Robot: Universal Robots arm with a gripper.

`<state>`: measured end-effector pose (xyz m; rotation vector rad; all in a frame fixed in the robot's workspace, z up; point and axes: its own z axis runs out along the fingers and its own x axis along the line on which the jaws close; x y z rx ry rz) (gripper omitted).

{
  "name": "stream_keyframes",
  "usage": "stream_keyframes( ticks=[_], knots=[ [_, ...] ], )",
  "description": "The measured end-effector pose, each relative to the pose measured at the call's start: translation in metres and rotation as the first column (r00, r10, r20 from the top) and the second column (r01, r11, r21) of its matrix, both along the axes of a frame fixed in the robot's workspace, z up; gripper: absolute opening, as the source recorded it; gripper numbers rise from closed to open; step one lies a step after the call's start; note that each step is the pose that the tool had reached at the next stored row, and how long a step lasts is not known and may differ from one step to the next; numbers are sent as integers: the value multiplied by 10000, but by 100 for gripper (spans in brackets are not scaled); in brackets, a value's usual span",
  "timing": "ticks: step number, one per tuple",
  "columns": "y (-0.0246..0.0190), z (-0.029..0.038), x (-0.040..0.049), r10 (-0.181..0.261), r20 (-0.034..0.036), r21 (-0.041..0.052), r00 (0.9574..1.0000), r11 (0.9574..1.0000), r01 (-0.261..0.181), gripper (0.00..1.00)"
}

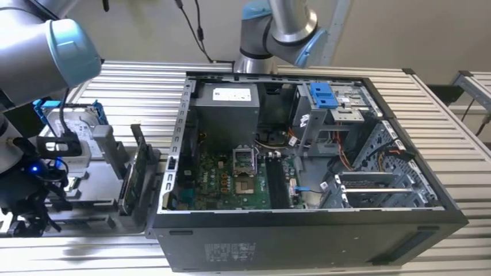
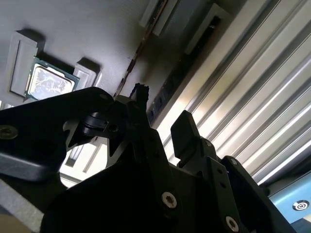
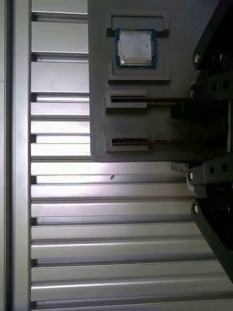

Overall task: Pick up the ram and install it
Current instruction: 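Pick up the ram and move it above insertion slot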

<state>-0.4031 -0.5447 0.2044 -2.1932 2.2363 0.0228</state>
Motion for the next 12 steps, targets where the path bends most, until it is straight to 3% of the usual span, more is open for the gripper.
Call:
stream_keyframes(
  ticks=[4,12],
  knots=[
    [-2,-39,-4,3,6,-2,10000,10000,-3,48],
    [-1,-108,-43,4,149,0,9999,10000,-4,48]
  ],
)
